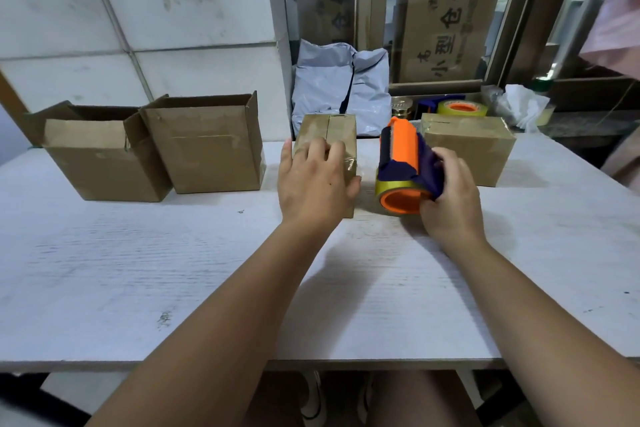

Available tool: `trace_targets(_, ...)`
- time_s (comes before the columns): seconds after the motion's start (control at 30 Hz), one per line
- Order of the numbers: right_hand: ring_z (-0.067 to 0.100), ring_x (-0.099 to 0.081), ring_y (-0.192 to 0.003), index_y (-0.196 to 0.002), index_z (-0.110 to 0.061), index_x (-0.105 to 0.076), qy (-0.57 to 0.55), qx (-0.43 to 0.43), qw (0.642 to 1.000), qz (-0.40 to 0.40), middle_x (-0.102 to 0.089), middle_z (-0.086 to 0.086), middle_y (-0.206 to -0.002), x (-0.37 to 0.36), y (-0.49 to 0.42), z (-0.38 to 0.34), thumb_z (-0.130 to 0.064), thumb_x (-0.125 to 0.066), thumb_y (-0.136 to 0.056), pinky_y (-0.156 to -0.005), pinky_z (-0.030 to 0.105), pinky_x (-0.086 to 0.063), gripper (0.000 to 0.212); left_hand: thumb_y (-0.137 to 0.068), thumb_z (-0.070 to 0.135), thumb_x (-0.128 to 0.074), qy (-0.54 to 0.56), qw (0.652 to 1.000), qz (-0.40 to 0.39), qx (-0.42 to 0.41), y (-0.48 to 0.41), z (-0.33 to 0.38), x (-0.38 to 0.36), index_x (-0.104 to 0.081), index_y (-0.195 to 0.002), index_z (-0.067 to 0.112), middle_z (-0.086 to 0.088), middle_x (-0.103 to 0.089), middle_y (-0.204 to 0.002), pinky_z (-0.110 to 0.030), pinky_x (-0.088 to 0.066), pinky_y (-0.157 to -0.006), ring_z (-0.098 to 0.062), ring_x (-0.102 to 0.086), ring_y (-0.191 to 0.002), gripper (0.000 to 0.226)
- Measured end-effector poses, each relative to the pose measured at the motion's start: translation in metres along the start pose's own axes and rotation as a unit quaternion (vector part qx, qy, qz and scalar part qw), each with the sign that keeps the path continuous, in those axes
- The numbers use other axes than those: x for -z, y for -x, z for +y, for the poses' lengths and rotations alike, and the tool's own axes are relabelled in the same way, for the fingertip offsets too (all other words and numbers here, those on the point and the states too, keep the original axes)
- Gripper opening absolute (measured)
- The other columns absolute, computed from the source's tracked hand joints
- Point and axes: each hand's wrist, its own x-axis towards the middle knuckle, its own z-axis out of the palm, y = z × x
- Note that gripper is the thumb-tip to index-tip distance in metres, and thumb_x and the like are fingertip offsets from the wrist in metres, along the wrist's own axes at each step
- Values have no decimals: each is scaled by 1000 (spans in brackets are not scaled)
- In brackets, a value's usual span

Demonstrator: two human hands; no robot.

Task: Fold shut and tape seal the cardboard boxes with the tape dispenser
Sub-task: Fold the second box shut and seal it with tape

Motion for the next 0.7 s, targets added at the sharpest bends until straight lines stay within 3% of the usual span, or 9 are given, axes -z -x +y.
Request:
trace_targets(0.1, 21, -48, -100, -121, -12, -51, -25, 0, 1000, -6, -53, 6, -110, 0, -3, 0, 17, -54, -66, -79, 29, -41, 63, -85, 51, -53, -1, 1000, 5, 1, -1, -9, -4, -54, -114, 20, -3, -53, -119, -39, -9, -116, -22, -50, -117, 42)
trace_targets(0.23, 15, -48, -94, -116, -19, -52, -62, -21, 997, -28, -55, 0, -106, 0, -7, -10, 14, -53, -67, -73, 21, -38, 59, -81, 50, -58, 3, 1000, 21, 11, -4, -27, -7, -57, -113, 19, -6, -56, -115, -38, -15, -116, -25, -53, -113, 45)
trace_targets(0.33, 15, -48, -91, -113, -23, -52, -86, -34, 995, -31, -55, -4, -101, 5, -9, -16, 14, -50, -68, -70, 21, -38, 58, -78, 47, -63, 23, 999, 22, 14, -6, -31, -9, -60, -108, 16, -6, -58, -107, -37, -32, -105, -28, -55, -103, 43)
trace_targets(0.43, 17, -45, -91, -121, -27, -48, 25, -16, 998, -49, -48, -4, -102, 11, -9, -20, 7, -52, -74, -71, 31, -38, 58, -78, 46, -63, 28, 999, 33, 22, -7, -33, -8, -60, -105, 15, -6, -57, -104, -34, -38, -93, -27, -55, -98, 41)
trace_targets(0.6, 24, -43, -94, -132, -27, -39, 231, 36, 969, -82, -38, 2, -100, 18, -15, -33, -6, -51, -85, -66, 33, -35, 53, -81, 50, -57, 26, 999, 23, 12, -11, -41, -5, -57, -107, 18, -3, -56, -106, -31, -38, -89, -24, -54, -98, 41)
trace_targets(0.7, 25, -43, -102, -136, -30, -34, 276, 18, 953, -125, -42, 6, -108, 23, -21, -39, -9, -49, -88, -69, 35, -37, 54, -81, 49, -58, 29, 999, 18, 11, -11, -43, -4, -56, -107, 18, -2, -55, -106, -30, -37, -85, -24, -54, -98, 40)
